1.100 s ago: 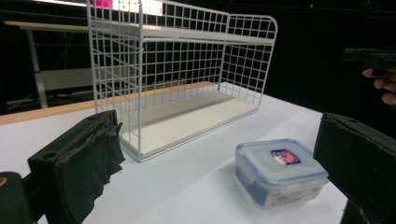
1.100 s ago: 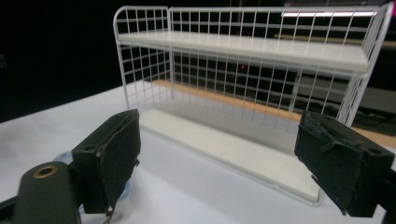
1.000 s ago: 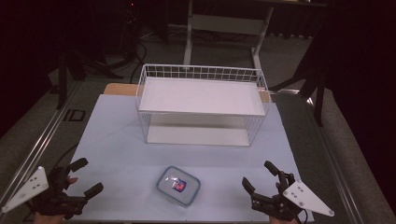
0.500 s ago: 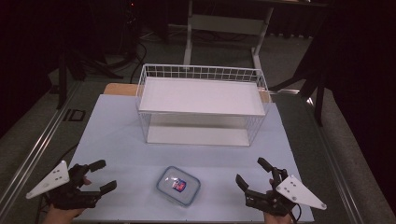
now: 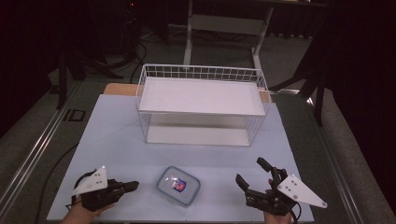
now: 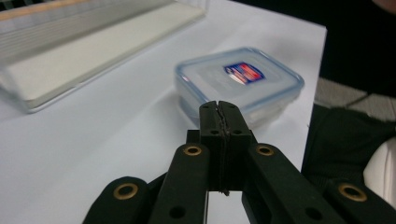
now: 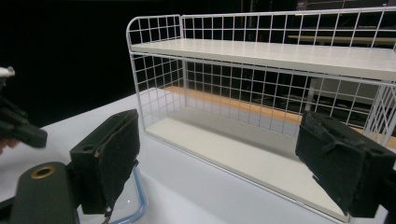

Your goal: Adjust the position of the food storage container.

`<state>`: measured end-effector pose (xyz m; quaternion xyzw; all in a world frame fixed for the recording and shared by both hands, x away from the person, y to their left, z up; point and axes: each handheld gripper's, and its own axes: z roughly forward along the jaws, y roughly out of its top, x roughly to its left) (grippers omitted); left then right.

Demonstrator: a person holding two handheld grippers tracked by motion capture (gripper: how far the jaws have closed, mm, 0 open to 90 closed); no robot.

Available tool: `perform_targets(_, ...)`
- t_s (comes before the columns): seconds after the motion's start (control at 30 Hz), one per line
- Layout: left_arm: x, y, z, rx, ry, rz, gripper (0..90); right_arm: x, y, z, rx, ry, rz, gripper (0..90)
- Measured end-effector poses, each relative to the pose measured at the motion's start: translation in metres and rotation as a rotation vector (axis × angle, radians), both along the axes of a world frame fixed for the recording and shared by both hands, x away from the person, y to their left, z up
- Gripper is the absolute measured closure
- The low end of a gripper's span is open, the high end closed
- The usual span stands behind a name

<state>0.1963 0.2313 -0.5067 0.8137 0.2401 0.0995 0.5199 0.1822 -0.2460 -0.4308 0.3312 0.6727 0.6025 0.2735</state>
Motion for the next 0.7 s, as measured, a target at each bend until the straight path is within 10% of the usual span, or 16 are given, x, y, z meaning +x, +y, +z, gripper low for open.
perform_targets(0.3,-0.007,-0.037,-0.026,0.088,0.036,-0.141,90.0,0.003,0.001,-0.001,0.015,0.008,0.009,13.8)
perform_targets(0.7,-0.001,-0.092,-0.031,0.141,0.046,-0.206,90.0,0.004,-0.004,-0.001,0.034,0.014,0.013,13.8)
